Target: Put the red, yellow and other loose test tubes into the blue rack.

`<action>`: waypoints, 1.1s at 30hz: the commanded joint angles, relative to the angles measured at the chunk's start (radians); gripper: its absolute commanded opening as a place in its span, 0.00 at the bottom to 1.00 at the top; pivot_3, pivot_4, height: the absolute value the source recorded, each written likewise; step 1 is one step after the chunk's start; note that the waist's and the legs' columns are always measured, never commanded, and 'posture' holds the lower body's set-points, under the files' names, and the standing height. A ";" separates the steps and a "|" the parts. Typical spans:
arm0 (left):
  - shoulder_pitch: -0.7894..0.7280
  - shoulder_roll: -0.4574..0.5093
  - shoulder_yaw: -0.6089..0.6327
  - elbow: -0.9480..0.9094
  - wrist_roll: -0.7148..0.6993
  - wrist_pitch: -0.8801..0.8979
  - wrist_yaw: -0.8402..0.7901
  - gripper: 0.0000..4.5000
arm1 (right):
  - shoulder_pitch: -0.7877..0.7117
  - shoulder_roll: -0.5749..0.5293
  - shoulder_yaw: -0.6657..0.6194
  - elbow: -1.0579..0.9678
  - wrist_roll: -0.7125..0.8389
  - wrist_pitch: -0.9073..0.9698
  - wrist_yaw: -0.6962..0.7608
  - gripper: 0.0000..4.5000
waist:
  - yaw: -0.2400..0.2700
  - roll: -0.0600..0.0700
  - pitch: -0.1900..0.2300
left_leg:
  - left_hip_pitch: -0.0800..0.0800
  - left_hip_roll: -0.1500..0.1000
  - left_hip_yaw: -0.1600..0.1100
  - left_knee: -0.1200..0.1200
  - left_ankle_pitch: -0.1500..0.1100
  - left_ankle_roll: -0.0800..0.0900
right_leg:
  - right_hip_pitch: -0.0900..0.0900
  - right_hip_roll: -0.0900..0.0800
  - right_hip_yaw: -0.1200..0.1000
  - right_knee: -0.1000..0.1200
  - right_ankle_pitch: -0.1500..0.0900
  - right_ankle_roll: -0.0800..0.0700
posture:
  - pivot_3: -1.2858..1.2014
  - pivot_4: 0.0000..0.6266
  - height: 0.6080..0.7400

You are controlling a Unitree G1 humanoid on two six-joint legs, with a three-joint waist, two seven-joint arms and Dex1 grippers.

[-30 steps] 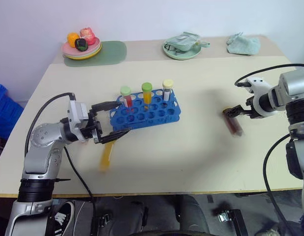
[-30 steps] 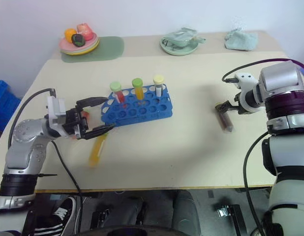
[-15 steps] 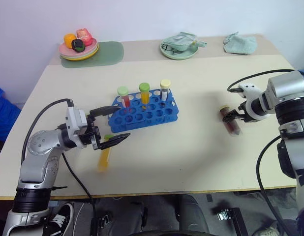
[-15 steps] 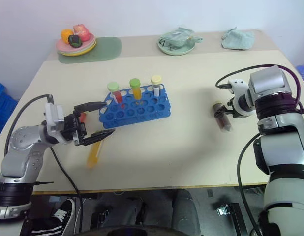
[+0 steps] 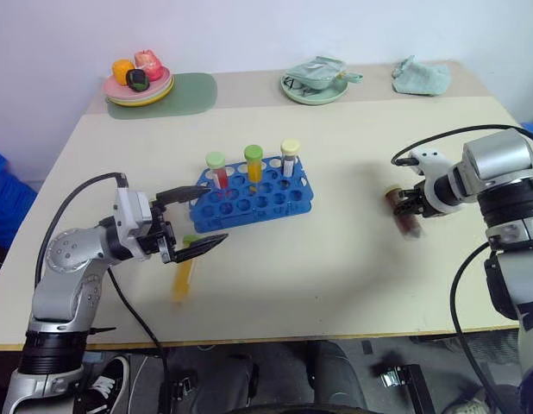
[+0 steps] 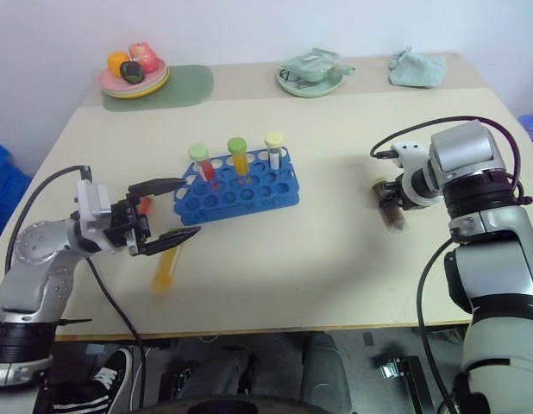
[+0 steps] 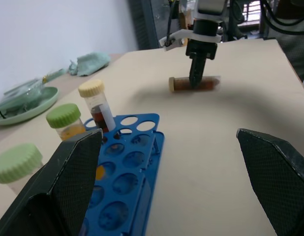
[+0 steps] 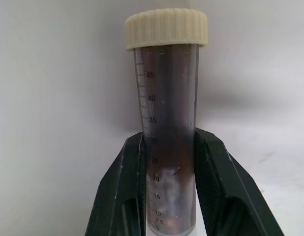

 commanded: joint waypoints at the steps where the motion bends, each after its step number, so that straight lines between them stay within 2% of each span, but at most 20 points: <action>1: -0.026 0.009 0.014 0.003 -0.016 -0.010 -0.007 1.00 | 0.055 -0.077 -0.093 -0.244 0.128 -0.076 0.136 0.19 | 0.000 0.000 0.000 | 0.000 0.000 0.000 0.000 0.000 0.000 | 0.000 0.000 0.000 0.000 0.000 0.000 | 0.52 0.24 1.00; 5: -0.040 0.013 0.017 0.021 -0.016 -0.013 -0.018 1.00 | 0.221 -0.073 -0.365 -0.481 0.272 -0.183 0.189 0.19 | 0.001 0.000 0.000 | 0.000 0.000 -0.001 0.000 0.000 0.000 | 0.001 0.000 -0.001 -0.001 0.001 0.001 | 0.52 0.24 1.00; 8: -0.058 0.020 0.020 0.045 -0.015 -0.014 -0.027 1.00 | 0.416 -0.009 -0.550 -0.706 0.302 -0.517 0.213 0.19 | 0.003 -0.001 0.000 | 0.001 0.000 0.000 0.000 0.000 0.000 | 0.002 0.000 0.000 -0.001 0.001 0.002 | 0.52 0.24 1.00; 12: -0.090 0.032 0.023 0.075 -0.012 -0.013 -0.039 1.00 | 0.501 0.138 -0.629 -0.832 0.351 -0.639 0.111 0.19 | -0.002 -0.001 0.000 | 0.003 0.000 0.000 0.000 0.000 0.000 | 0.003 0.000 0.000 0.000 0.001 0.002 | 0.52 0.24 1.00; 15: -0.112 0.041 0.024 0.101 -0.005 -0.019 -0.054 1.00 | 0.535 0.249 -0.609 -0.858 0.320 -0.767 0.029 0.19 | -0.002 -0.001 -0.001 | 0.005 0.002 0.000 0.000 0.000 0.000 | 0.003 0.001 0.001 0.000 0.002 0.001 | 0.52 0.24 1.00; 17: -0.130 0.046 0.029 0.109 -0.016 -0.003 -0.053 1.00 | 0.578 0.313 -0.551 -0.855 0.234 -0.952 0.002 0.19 | 0.000 -0.001 -0.001 | 0.004 0.002 0.000 0.000 0.000 0.000 | 0.002 0.001 0.000 0.000 0.002 0.001 | 0.52 0.24 1.00; 18: -0.136 0.049 0.033 0.119 -0.020 0.002 -0.053 1.00 | 0.585 0.371 -0.545 -0.828 0.238 -0.987 -0.032 0.19 | 0.000 -0.002 -0.001 | 0.004 0.002 0.000 0.000 0.000 0.000 | 0.003 0.001 0.000 0.000 0.002 0.001 | 0.52 0.24 1.00; 20: -0.139 0.062 0.039 0.132 -0.019 0.000 -0.060 1.00 | 0.615 0.427 -0.471 -0.762 0.126 -1.184 -0.060 0.19 | -0.002 -0.002 -0.001 | 0.004 0.002 0.001 0.000 0.000 0.000 | 0.002 0.001 0.000 0.000 0.002 0.000 | 0.52 0.24 1.00; 26: -0.124 0.092 0.045 0.124 -0.028 0.022 -0.070 1.00 | 0.651 0.601 -0.362 -0.614 0.042 -1.403 -0.147 0.19 | -0.010 -0.001 0.000 | 0.004 0.002 0.001 -0.001 0.000 0.000 | 0.001 0.002 0.000 0.002 0.003 0.000 | 0.52 0.24 1.00; 33: -0.099 0.103 0.058 0.077 -0.040 0.048 -0.056 1.00 | 0.636 0.677 -0.280 -0.459 -0.029 -1.567 -0.180 0.19 | -0.024 -0.001 0.000 | 0.004 0.003 0.000 -0.001 0.000 0.000 | 0.001 0.002 0.000 0.002 0.003 0.000 | 0.52 0.24 1.00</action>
